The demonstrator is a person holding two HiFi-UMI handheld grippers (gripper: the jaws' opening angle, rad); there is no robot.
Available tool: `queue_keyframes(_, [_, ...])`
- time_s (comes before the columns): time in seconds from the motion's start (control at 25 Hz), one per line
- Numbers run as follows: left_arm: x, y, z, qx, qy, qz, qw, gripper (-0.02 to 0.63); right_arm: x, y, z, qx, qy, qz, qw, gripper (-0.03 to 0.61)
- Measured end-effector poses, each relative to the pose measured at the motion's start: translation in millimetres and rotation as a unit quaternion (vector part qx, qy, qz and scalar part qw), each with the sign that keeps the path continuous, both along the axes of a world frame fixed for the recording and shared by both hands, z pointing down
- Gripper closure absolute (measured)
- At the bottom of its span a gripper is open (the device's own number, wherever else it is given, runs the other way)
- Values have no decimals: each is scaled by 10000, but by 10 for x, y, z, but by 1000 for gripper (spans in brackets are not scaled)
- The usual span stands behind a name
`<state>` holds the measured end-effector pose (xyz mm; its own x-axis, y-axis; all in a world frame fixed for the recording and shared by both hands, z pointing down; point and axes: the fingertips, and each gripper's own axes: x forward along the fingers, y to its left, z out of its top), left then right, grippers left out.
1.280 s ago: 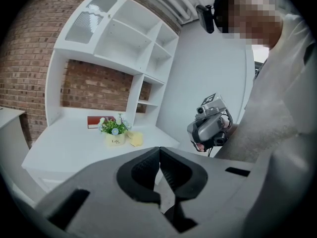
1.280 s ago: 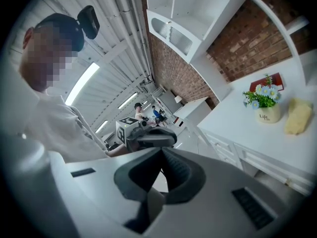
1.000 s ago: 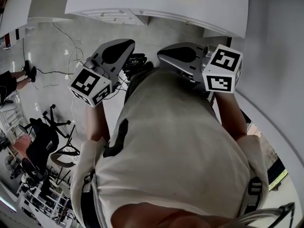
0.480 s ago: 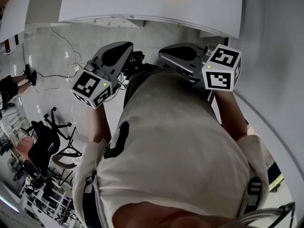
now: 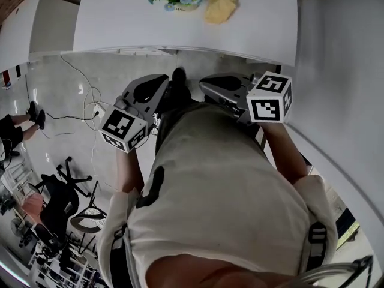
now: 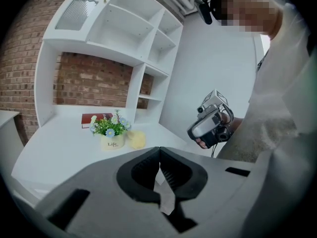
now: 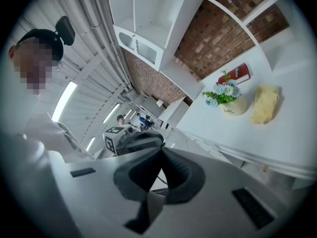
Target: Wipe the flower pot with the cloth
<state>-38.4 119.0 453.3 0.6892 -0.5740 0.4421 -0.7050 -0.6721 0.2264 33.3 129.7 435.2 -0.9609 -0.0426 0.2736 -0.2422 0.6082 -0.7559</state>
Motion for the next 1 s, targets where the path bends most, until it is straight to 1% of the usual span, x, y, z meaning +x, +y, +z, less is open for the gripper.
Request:
queue_keyframes(0.12, [-228,-207,28,26,28,104,9999,594,-213,-201,-3,5,152,131,9998,571])
queue_keyframes(0.24, [-492,-470,57,61,49,220,9997,594,-398,-436,44,14,370,437,9984,571])
queue_keyframes(0.36, [-674,-718,65,147,33,433,9989,593,-573,-624,101,-156,458,708,9963,571])
queue_keyframes(0.48, [-818,-878,132,130,-27,656,9978,592,-736,-772,115,-186,502,909,9944,571])
queue_keyframes(0.6, [-850,-1000,214,164,-103,956,9952,592,-746,-954,168,-95,618,1268,9900,570])
queue_keyframes(0.76, [-875,-1108,298,131,-218,1077,9939,594,-521,-1228,349,244,1208,1701,9777,569])
queue_keyframes(0.8, [-859,-1138,315,133,-237,1070,9939,593,-427,-1318,389,285,1308,1773,9750,544])
queue_keyframes(0.84, [-836,-1178,333,136,-252,1050,9941,594,-326,-1427,428,301,1379,1828,9730,431])
queue_keyframes(0.88, [-810,-1226,352,137,-276,1016,9943,594,-216,-1560,471,315,1464,1891,9705,366])
queue_keyframes(0.96, [-751,-1331,383,138,-362,931,9949,594,43,-1882,572,468,1804,2096,9599,349])
queue_keyframes(1.0, [-712,-1375,392,139,-406,890,9951,594,188,-2051,631,609,2046,2211,9516,323])
